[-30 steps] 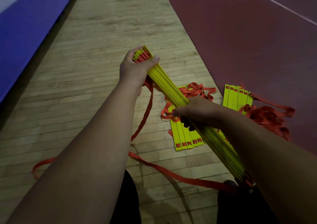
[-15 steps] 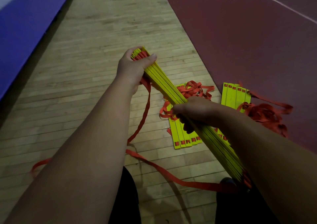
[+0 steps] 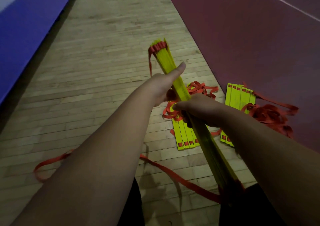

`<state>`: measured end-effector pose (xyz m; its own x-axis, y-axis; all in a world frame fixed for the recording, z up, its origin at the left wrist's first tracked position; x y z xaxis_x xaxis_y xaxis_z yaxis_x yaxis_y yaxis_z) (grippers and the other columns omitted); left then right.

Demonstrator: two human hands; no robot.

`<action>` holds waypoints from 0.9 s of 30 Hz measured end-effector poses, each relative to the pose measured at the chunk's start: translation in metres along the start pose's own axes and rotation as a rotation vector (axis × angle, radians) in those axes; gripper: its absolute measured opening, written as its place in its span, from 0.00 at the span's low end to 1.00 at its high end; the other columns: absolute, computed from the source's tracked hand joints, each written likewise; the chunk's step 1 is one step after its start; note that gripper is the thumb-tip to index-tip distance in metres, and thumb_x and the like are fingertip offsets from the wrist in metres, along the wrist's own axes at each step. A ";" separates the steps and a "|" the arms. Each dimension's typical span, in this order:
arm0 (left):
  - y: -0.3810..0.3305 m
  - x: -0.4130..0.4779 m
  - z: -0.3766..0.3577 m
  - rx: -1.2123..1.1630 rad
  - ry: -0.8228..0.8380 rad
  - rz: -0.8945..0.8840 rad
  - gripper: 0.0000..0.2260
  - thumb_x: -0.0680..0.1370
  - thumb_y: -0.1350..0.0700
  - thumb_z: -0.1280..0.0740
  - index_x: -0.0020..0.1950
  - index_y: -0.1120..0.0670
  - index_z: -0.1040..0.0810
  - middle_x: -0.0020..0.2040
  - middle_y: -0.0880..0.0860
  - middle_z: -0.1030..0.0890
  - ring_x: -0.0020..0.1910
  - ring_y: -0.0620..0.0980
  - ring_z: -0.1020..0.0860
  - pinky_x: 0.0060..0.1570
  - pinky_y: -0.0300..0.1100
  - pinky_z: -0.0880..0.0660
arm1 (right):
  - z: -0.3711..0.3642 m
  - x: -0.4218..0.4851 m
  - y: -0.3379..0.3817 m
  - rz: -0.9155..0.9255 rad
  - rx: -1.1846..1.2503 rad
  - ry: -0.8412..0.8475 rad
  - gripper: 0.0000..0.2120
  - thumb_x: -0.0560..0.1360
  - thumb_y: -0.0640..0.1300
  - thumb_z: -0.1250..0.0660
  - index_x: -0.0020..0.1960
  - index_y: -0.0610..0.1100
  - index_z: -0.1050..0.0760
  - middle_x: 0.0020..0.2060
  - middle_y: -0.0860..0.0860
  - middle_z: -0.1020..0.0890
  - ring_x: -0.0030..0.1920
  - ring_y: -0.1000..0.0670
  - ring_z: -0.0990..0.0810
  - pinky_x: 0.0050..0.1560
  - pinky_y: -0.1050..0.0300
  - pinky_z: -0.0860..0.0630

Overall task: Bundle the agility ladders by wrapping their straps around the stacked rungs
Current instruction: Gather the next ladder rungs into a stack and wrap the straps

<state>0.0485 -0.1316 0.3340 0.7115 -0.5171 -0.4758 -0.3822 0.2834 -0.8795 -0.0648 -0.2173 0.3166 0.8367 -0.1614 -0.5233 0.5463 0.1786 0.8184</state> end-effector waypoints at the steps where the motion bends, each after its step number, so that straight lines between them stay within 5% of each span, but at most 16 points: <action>1: -0.001 0.004 0.001 -0.074 -0.021 -0.030 0.33 0.77 0.35 0.24 0.69 0.60 0.21 0.52 0.58 0.10 0.51 0.58 0.11 0.61 0.59 0.16 | -0.004 -0.002 0.004 0.023 -0.001 0.030 0.11 0.80 0.46 0.26 0.47 0.38 0.19 0.35 0.44 0.19 0.33 0.47 0.19 0.36 0.52 0.20; 7: -0.015 0.008 0.020 -0.204 -0.129 -0.099 0.27 0.79 0.41 0.23 0.65 0.61 0.19 0.48 0.58 0.10 0.46 0.56 0.10 0.40 0.50 0.14 | -0.013 -0.009 0.015 0.031 0.143 0.219 0.19 0.80 0.50 0.25 0.61 0.37 0.22 0.43 0.43 0.15 0.44 0.45 0.13 0.45 0.50 0.17; 10: -0.020 0.006 0.028 -0.215 -0.154 -0.136 0.29 0.79 0.39 0.24 0.66 0.62 0.19 0.49 0.57 0.10 0.48 0.56 0.10 0.42 0.49 0.15 | -0.013 -0.010 0.006 -0.009 0.080 0.238 0.20 0.79 0.54 0.24 0.60 0.40 0.21 0.45 0.44 0.15 0.45 0.43 0.12 0.47 0.48 0.16; 14: -0.024 0.009 0.024 -0.239 -0.109 -0.137 0.30 0.82 0.34 0.32 0.68 0.60 0.24 0.55 0.58 0.11 0.52 0.57 0.11 0.52 0.55 0.14 | 0.003 -0.005 0.005 0.043 0.053 0.013 0.16 0.77 0.54 0.22 0.48 0.41 0.21 0.34 0.47 0.20 0.33 0.49 0.20 0.34 0.54 0.22; 18: -0.004 0.002 -0.001 0.038 0.090 0.061 0.39 0.85 0.29 0.44 0.80 0.61 0.32 0.64 0.60 0.16 0.59 0.60 0.14 0.59 0.57 0.17 | 0.021 0.007 -0.013 -0.059 0.360 -0.208 0.20 0.71 0.57 0.19 0.49 0.40 0.17 0.36 0.45 0.20 0.32 0.47 0.20 0.38 0.51 0.22; 22: 0.030 -0.023 -0.022 0.470 0.395 0.184 0.24 0.89 0.39 0.41 0.65 0.61 0.24 0.50 0.58 0.13 0.52 0.60 0.12 0.59 0.56 0.18 | 0.042 0.015 -0.031 -0.172 0.628 -0.360 0.15 0.78 0.56 0.28 0.53 0.43 0.16 0.35 0.47 0.17 0.32 0.45 0.16 0.36 0.50 0.16; 27: 0.032 -0.059 -0.038 0.530 0.714 0.205 0.18 0.84 0.40 0.34 0.52 0.54 0.19 0.45 0.52 0.17 0.43 0.50 0.19 0.46 0.43 0.20 | 0.061 0.005 -0.048 -0.328 0.765 -0.453 0.15 0.83 0.53 0.30 0.42 0.45 0.25 0.22 0.51 0.22 0.19 0.50 0.21 0.21 0.58 0.24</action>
<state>-0.0284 -0.1230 0.3337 0.0577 -0.7428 -0.6670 -0.0146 0.6675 -0.7445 -0.0890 -0.2857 0.2895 0.4637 -0.4807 -0.7443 0.4434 -0.6014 0.6646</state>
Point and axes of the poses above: each hand's wrist, its own x-axis towards the middle knuckle, its own z-axis out of the back of the hand, y = z × x, the point moved 8 cm from there along x, towards the middle knuckle
